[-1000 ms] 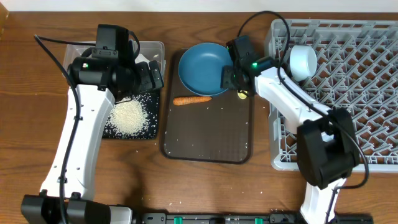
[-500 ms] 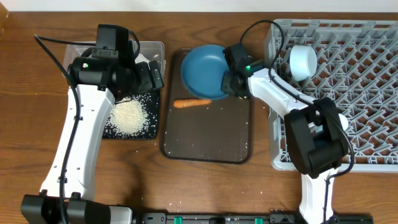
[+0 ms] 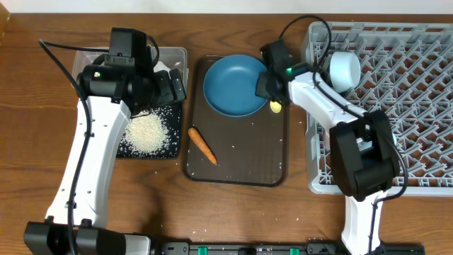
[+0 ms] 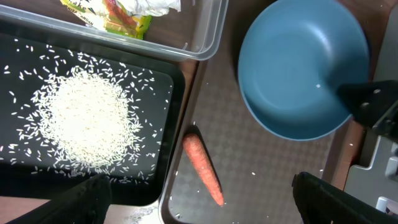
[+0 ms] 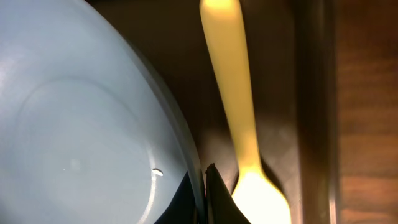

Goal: Sort waste into correct bins and load items into the dishwasher rack
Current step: 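Lift the blue plate and stand it in the dish rack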

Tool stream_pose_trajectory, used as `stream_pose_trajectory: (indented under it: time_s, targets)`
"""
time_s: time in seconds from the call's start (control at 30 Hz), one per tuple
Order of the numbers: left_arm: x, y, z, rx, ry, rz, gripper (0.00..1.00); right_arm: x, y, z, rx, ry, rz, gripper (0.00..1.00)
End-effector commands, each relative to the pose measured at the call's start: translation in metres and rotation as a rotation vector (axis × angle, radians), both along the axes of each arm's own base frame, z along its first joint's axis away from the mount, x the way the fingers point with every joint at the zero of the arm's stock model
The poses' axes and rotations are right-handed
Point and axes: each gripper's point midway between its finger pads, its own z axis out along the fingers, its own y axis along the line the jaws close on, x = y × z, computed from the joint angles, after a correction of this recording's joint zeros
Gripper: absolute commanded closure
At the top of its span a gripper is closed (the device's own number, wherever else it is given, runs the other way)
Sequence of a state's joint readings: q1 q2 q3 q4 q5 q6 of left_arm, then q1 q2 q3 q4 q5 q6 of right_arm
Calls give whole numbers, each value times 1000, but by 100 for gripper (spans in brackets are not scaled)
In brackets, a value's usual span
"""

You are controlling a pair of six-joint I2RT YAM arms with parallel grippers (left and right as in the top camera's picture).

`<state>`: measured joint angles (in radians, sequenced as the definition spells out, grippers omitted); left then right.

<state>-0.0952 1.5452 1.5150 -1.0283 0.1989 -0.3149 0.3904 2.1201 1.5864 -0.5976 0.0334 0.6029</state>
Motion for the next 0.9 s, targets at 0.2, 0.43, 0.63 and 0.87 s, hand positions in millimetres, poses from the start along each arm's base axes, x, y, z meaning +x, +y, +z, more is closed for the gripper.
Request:
stream_pose_trajectory:
  time_s: [0.2,0.43,0.63,0.87]
  targets:
    - [0,2,-6,14,17,3,4,34,-86,203,-203,-471,-88,99]
    - [0,2,-6,15,17,3,4,-28,-232,295,-746,-553,-551,99]
    - [0,2,-6,15,17,3,4,-71,-306,325,-1109,-440,-755,99]
    - [0,2,-6,15,17,3,4,-79,-377,306,-1154,-317,-865,99]
